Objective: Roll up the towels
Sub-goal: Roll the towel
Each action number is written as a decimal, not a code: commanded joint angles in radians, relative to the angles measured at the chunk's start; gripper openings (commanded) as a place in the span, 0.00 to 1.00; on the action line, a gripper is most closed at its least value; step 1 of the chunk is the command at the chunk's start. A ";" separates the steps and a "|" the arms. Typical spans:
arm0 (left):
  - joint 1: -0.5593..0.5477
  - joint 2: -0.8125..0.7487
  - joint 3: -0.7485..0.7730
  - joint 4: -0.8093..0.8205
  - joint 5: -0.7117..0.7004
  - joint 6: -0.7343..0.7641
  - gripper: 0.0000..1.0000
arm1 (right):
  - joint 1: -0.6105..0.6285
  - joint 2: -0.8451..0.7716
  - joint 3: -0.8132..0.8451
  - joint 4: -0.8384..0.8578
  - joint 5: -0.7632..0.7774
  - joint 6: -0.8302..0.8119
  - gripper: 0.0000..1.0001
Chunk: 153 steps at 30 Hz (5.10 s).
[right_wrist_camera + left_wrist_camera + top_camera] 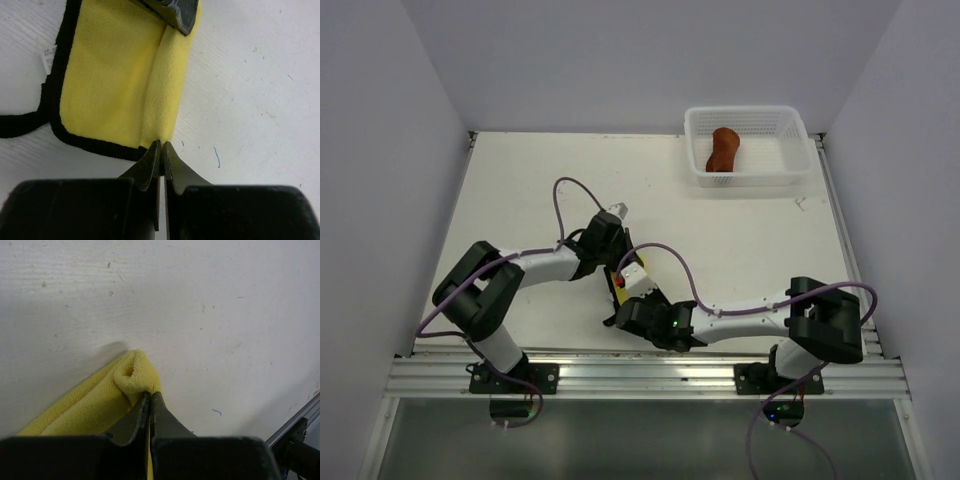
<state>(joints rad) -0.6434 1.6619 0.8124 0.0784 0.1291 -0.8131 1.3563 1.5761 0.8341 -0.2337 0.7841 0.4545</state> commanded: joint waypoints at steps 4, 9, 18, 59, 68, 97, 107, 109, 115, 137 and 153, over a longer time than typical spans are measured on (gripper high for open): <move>0.050 0.010 -0.010 0.208 -0.094 -0.011 0.00 | 0.055 0.021 0.045 -0.131 0.040 -0.026 0.00; 0.050 -0.019 -0.045 0.267 -0.083 -0.014 0.00 | 0.087 0.059 0.060 -0.141 0.089 -0.080 0.00; 0.056 -0.044 -0.107 0.359 -0.059 -0.018 0.00 | 0.133 0.143 0.099 -0.179 0.127 -0.138 0.00; 0.057 -0.132 -0.326 0.429 -0.098 0.041 0.00 | 0.254 0.573 0.453 -0.444 0.067 -0.283 0.00; 0.059 -0.143 -0.329 0.357 -0.149 0.092 0.00 | 0.251 0.573 0.462 -0.446 0.020 -0.264 0.00; 0.059 -0.037 -0.326 0.320 -0.169 0.094 0.00 | 0.175 0.311 0.373 -0.388 -0.118 -0.096 0.27; 0.057 -0.053 -0.341 0.348 -0.154 0.097 0.00 | 0.165 0.101 0.269 -0.352 -0.192 -0.039 0.27; 0.057 -0.051 -0.346 0.350 -0.152 0.097 0.00 | 0.159 0.017 0.251 -0.326 -0.223 -0.031 0.27; 0.057 -0.057 -0.358 0.363 -0.151 0.094 0.00 | 0.086 -0.158 0.163 -0.217 -0.343 -0.016 0.27; 0.057 -0.067 -0.366 0.376 -0.140 0.095 0.00 | -0.347 -0.051 0.135 -0.085 -0.729 0.269 0.43; 0.057 -0.060 -0.363 0.374 -0.135 0.103 0.00 | -0.388 0.047 0.145 0.008 -0.802 0.286 0.47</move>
<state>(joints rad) -0.6022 1.5833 0.4778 0.5175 0.0513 -0.7647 0.9741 1.6112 0.9409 -0.2840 0.0246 0.7223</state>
